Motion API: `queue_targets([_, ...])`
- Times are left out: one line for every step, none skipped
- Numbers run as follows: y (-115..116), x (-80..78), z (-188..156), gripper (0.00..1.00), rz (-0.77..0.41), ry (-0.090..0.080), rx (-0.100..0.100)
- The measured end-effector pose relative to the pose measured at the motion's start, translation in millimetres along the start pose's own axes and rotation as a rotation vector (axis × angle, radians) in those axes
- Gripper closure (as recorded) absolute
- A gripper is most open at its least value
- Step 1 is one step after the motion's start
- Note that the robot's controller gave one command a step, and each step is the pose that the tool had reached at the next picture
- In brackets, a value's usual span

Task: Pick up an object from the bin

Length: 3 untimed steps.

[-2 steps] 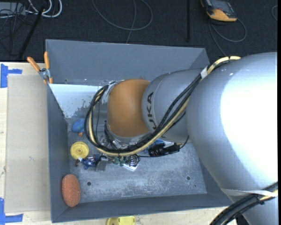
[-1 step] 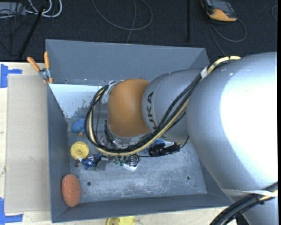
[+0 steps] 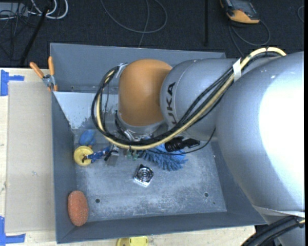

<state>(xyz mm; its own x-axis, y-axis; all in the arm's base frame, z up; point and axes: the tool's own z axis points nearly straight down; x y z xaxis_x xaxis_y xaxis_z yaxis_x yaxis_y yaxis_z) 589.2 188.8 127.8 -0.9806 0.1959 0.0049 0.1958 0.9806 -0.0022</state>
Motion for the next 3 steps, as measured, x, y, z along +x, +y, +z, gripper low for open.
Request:
queue_targets([4.2, -3.2, -27.4, 1.0, 0.002, -0.01, -0.005])
queue_targets([10.2, 7.9, -48.5, 1.0, 0.109, 0.0, 0.0])
queue_targets([11.8, -2.5, -113.2, 1.0, 0.069, -0.003, 0.0])
